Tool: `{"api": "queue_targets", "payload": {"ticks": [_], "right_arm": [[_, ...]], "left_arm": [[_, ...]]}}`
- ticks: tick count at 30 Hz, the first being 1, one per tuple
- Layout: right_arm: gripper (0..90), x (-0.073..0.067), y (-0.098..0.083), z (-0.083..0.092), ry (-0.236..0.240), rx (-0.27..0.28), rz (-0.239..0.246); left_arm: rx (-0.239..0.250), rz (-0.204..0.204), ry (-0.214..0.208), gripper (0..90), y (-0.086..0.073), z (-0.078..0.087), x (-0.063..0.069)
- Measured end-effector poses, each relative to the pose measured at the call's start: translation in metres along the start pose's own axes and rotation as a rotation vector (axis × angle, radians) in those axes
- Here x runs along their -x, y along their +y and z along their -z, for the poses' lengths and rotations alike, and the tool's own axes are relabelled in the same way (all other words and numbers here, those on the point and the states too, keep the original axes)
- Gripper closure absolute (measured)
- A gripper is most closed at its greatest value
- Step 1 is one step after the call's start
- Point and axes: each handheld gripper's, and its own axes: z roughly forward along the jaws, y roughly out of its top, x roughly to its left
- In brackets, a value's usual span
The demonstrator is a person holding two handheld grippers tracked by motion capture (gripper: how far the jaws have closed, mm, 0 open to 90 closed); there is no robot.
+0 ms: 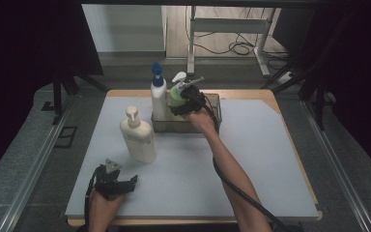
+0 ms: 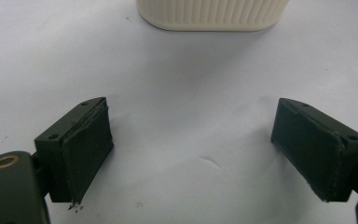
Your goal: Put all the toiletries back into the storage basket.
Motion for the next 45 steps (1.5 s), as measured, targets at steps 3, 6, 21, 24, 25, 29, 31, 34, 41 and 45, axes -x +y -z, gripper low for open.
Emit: {"api": "queue_targets", "payload": {"ticks": [3,6,21,24,25,29,31,34,41,45], "right_arm": [[11.2,0.002,0.0,0.0,0.013,-0.001,0.009],[10.8,0.002,-0.001,0.0,0.016,0.008,0.008],[7.0,0.011,-0.008,0.015,0.073,0.055,0.015],[7.1,0.013,-0.009,0.021,0.075,0.062,0.021],[7.2,0.013,-0.01,0.023,0.077,0.065,0.024],[8.4,0.014,-0.014,0.028,0.082,0.065,0.035],[9.6,0.014,-0.018,0.03,0.089,0.063,0.042],[12.2,0.014,-0.023,0.033,0.101,0.059,0.047],[14.3,0.019,-0.035,0.041,0.119,0.044,0.042],[18.1,0.023,-0.041,0.045,0.113,0.029,0.037]], "left_arm": [[0.0,0.0,0.0,11.7,0.0,0.0,0.0],[0.0,0.0,0.0,11.6,0.0,0.0,0.0],[0.001,0.0,0.001,11.7,0.0,0.0,0.0],[0.002,0.0,0.0,11.6,0.0,0.0,0.0],[0.002,0.001,0.0,11.6,0.0,0.0,0.0],[0.002,0.001,0.0,11.7,0.0,0.0,0.0],[-0.001,-0.003,0.0,11.6,0.0,0.0,0.0],[0.0,-0.002,0.0,11.6,0.0,0.0,0.0],[-0.001,-0.003,0.001,11.7,0.0,0.0,0.0],[0.001,-0.002,0.0,11.7,0.0,0.0,0.0]]}}
